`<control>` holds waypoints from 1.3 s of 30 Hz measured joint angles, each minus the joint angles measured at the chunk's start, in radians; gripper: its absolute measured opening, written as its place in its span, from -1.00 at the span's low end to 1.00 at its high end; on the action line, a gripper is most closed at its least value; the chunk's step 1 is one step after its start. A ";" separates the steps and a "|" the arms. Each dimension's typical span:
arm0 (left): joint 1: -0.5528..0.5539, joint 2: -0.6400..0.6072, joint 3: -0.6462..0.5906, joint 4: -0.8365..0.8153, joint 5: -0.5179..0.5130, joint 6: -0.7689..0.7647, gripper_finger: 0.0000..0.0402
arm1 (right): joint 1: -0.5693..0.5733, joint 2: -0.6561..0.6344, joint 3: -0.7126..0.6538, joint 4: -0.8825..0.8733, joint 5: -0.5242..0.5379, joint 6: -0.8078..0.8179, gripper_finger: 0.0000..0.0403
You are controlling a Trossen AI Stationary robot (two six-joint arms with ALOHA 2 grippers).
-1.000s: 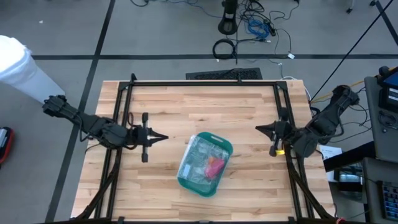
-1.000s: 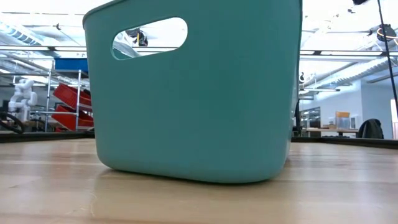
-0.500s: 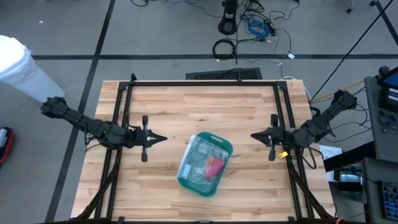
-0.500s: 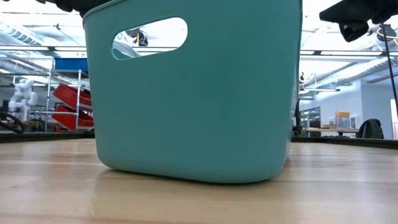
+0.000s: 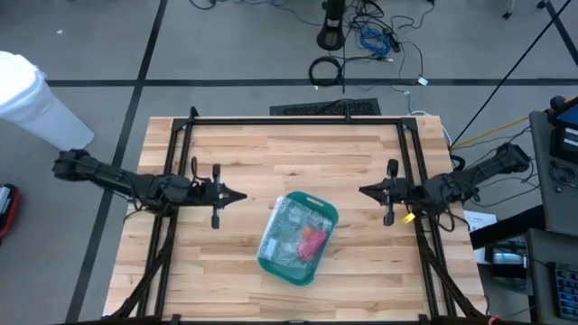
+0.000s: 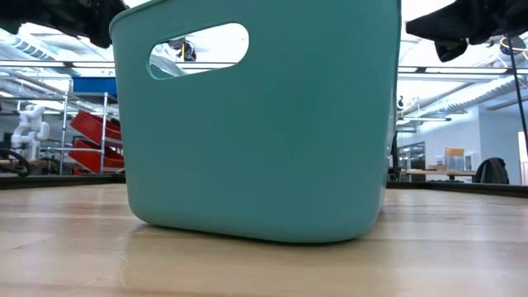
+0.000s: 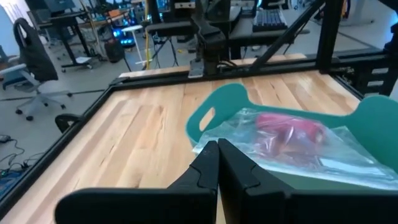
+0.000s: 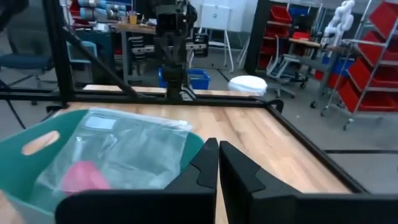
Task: Roll bandage
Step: Return to Home Position
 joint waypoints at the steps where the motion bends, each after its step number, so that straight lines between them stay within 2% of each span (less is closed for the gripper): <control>1: 0.009 -0.001 -0.007 0.013 0.008 0.000 -0.99 | -0.021 0.000 -0.004 0.012 -0.017 -0.013 -1.00; 8: 0.081 -0.041 -0.096 0.079 0.028 0.025 -0.99 | -0.159 -0.039 -0.047 0.011 -0.102 -0.041 -1.00; 13: 0.117 -0.105 -0.135 0.110 0.108 0.006 -0.99 | -0.236 -0.094 -0.100 0.015 -0.225 -0.008 -1.00; 15: 0.122 -0.129 -0.147 0.110 0.113 0.006 -0.99 | -0.253 -0.117 -0.121 0.015 -0.233 0.002 -1.00; 19: 0.135 -0.182 -0.197 0.110 0.114 0.006 -0.99 | -0.274 -0.164 -0.160 0.011 -0.238 0.015 -1.00; 24: 0.154 -0.263 -0.266 0.132 0.127 -0.013 -0.99 | -0.296 -0.235 -0.195 -0.027 -0.292 0.037 -1.00; 31: 0.172 -0.337 -0.272 0.052 0.200 0.004 -0.99 | -0.303 -0.348 -0.195 -0.102 -0.337 0.048 -1.00; 39: 0.206 -0.353 -0.272 0.015 0.287 0.027 -0.99 | -0.303 -0.442 -0.215 -0.146 -0.339 0.056 -1.00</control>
